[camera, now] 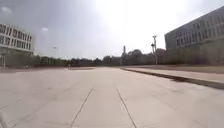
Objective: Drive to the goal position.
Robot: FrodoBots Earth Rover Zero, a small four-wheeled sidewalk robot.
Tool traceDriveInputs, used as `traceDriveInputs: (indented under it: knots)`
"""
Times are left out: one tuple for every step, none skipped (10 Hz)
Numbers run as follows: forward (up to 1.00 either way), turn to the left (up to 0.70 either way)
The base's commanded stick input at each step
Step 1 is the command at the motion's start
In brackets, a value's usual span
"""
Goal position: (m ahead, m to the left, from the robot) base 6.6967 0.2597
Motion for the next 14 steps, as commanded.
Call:
traceDriveInputs:
  knots:
    - [0.7,0.02]
    - [0.7,0.02]
    - [0.7,0.02]
    - [0.7,0.02]
    - [0.7,0.02]
    - [0.7,0.02]
    - [0.7,0.02]
    - [0.7,0.02]
    - [0.7,0.02]
    - [0.7,0.02]
    - [0.7,0.02]
    - [0.7,0.02]
    - [0.7,0.02]
    - [0.7,0.02]
